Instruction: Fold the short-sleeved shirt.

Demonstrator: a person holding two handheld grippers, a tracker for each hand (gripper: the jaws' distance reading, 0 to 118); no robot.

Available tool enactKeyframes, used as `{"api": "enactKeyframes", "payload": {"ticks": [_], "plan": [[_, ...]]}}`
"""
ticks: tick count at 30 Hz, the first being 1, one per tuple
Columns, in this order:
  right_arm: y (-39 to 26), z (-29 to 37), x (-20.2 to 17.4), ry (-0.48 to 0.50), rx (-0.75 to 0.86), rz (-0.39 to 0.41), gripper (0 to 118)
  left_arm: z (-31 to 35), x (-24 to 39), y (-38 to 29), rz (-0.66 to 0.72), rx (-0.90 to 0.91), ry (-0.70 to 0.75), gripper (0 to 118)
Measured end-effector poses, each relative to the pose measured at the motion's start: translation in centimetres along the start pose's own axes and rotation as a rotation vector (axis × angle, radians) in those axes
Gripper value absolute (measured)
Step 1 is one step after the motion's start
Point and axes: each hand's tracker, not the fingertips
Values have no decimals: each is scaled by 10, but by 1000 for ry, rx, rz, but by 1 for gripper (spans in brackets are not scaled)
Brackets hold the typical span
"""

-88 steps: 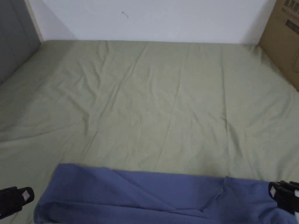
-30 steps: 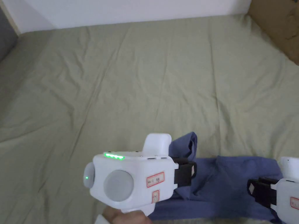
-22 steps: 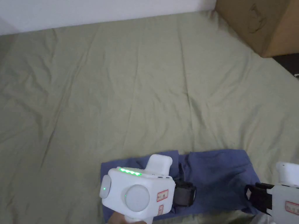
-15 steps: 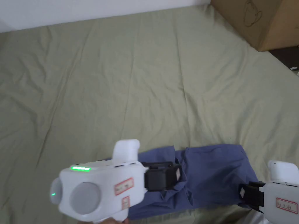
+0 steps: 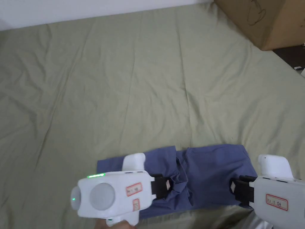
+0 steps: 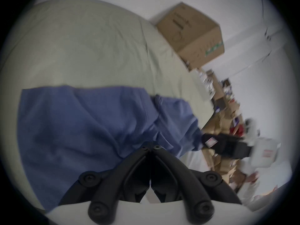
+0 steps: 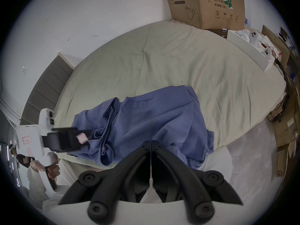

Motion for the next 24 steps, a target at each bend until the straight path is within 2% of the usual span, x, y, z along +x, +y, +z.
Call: {"api": "enactKeyframes", "payload": {"ticks": [4, 7, 9, 13, 14, 16, 17, 21, 24], "plan": [[-1, -3, 11, 4, -7, 3, 0, -11, 13, -10, -16, -64, -123, 0], [-1, -5, 8, -4, -16, -3, 0, -15, 11, -13, -52, -124, -112, 0], [-1, -4, 7, -9, -17, -4, 0, -5, 8, -11, -36, -109, -112, 0], [2, -2, 6, -6, -12, 8, 0, 50, -25, 1, 79, 35, -137, 3], [3, -2, 5, -10, -11, 15, 0, 66, -37, 1, 123, 83, -148, 22], [4, -4, 3, -13, -9, 23, 0, 95, -65, 0, 175, 142, -145, 73], [5, -5, 1, -11, -11, 26, 0, 105, -77, 4, 208, 165, -130, 93], [4, -7, -18, -1, -20, 51, 0, 131, -134, -11, 373, 234, -91, 94], [4, -13, -31, 4, -38, 83, 0, 125, -170, -25, 473, 215, -167, 94]]}}
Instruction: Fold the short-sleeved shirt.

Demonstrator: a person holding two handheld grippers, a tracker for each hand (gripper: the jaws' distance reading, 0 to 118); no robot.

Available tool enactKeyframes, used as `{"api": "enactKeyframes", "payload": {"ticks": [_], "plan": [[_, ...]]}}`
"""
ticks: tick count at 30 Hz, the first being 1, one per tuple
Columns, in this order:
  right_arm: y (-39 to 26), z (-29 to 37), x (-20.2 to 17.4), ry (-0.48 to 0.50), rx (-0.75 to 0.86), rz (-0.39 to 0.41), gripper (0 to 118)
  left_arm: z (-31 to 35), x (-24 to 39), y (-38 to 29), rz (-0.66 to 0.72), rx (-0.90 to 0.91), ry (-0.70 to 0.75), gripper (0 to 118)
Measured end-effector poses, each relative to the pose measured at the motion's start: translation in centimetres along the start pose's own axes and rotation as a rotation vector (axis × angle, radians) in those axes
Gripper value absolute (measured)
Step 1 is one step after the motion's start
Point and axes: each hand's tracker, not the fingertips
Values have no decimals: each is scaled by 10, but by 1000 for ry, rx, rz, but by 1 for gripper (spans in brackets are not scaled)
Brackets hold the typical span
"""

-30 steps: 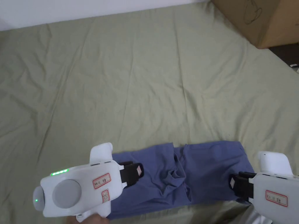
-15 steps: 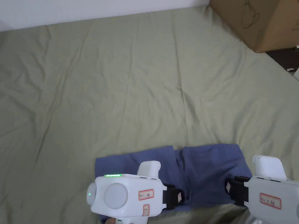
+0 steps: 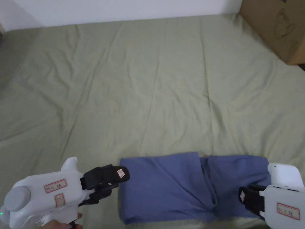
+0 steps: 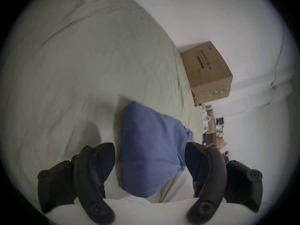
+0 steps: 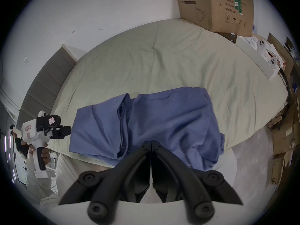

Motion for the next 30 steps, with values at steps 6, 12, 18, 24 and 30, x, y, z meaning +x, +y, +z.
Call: {"api": "enactKeyframes", "payload": {"ticks": [6, 12, 18, 24, 30], "plan": [[2, -6, -19, 8, -28, 59, 0, -46, -36, -6, 191, -41, -259, 67], [10, -4, -26, 33, -28, 31, 0, -59, -43, -7, 212, -98, -211, 9], [14, -8, -37, 39, -32, 27, 0, -28, -31, -3, 168, -101, -185, 9], [11, -5, -44, 46, -45, 46, 0, 25, -55, 15, 197, -11, -146, 9], [9, -5, -37, 54, -38, 16, 0, 100, -54, 29, 155, 81, 11, 9]]}}
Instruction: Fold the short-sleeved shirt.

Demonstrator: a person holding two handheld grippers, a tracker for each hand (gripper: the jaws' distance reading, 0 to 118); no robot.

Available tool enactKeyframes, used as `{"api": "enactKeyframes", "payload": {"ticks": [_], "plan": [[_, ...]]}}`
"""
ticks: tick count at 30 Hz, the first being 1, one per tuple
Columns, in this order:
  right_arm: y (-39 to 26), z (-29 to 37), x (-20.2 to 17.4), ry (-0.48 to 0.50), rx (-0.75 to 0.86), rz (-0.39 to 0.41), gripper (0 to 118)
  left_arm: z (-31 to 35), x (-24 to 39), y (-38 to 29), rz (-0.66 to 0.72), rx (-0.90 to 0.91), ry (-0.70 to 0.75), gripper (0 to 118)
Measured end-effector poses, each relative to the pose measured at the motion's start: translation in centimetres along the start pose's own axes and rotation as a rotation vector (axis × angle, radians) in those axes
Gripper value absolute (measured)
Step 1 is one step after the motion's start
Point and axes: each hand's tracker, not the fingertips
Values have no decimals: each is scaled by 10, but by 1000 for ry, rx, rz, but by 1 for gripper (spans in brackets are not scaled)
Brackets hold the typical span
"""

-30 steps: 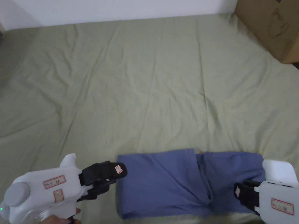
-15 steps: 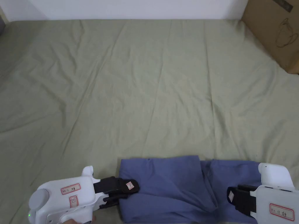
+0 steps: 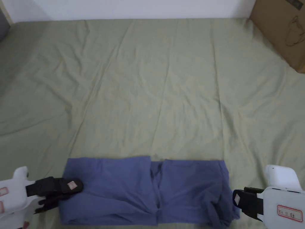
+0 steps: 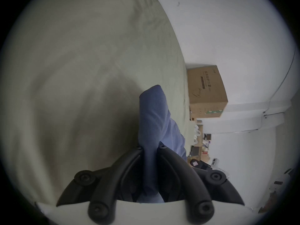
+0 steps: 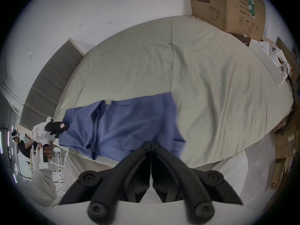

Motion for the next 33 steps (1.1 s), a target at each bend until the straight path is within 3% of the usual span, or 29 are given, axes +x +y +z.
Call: {"api": "enactKeyframes", "payload": {"ticks": [8, 12, 18, 25, 26, 29, 30, 33], "plan": [[-4, 7, 5, 13, 13, -22, 0, 23, 85, -15, -95, 60, 34, 9], [-5, 13, 18, 14, 32, -52, 0, 3, 152, -31, -248, 46, 56, 9], [-9, 24, 46, -1, 70, -121, 0, -75, 220, -60, -364, -87, -8, 9], [-20, 36, 87, -35, 90, -216, 0, -197, 233, -91, -429, -297, 37, 11], [-22, 37, 93, -43, 88, -233, 0, -216, 230, -96, -424, -355, 64, 27], [-27, 35, 108, -69, 76, -276, 0, -260, 215, -106, -432, -439, 116, 113], [-29, 36, 111, -73, 73, -285, 0, -266, 211, -107, -435, -437, 167, 114], [-33, 37, 118, -74, 71, -299, 0, -248, 218, -101, -419, -373, 116, 110]]}}
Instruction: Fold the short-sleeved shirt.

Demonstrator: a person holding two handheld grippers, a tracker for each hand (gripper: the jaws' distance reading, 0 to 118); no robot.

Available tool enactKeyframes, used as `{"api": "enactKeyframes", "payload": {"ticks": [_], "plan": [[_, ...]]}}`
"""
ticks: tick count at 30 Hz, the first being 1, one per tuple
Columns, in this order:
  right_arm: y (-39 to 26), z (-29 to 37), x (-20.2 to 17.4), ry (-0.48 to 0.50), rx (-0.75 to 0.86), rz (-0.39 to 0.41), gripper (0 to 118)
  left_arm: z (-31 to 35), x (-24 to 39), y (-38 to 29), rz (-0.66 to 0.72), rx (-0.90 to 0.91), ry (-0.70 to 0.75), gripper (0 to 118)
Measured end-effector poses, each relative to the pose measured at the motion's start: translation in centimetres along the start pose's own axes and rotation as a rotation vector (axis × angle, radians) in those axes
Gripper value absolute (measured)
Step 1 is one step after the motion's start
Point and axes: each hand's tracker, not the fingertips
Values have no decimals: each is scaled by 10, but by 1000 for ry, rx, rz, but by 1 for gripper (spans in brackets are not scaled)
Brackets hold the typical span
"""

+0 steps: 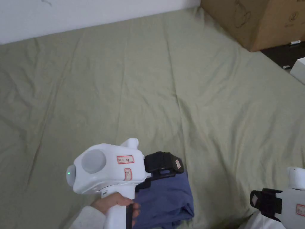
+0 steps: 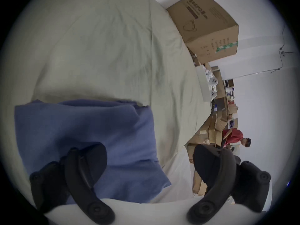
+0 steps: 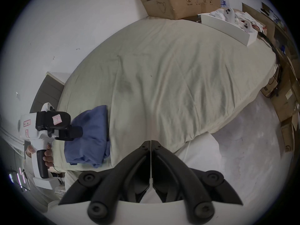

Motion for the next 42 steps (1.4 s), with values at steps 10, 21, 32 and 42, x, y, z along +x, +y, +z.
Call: {"api": "enactKeyframes", "payload": {"ticks": [10, 21, 32, 42], "plan": [[2, -17, -4, 14, -22, -2, 0, 78, -30, -15, -9, 164, 122, 6], [-1, -15, -5, 2, -35, 13, 0, -42, -23, -40, -2, -112, -53, 6], [4, -20, -29, 14, -52, 74, 0, -21, -22, -41, -9, -86, -82, 8], [19, -82, -129, 138, -137, 356, 0, 108, -96, -56, 149, 175, -155, 94]]}}
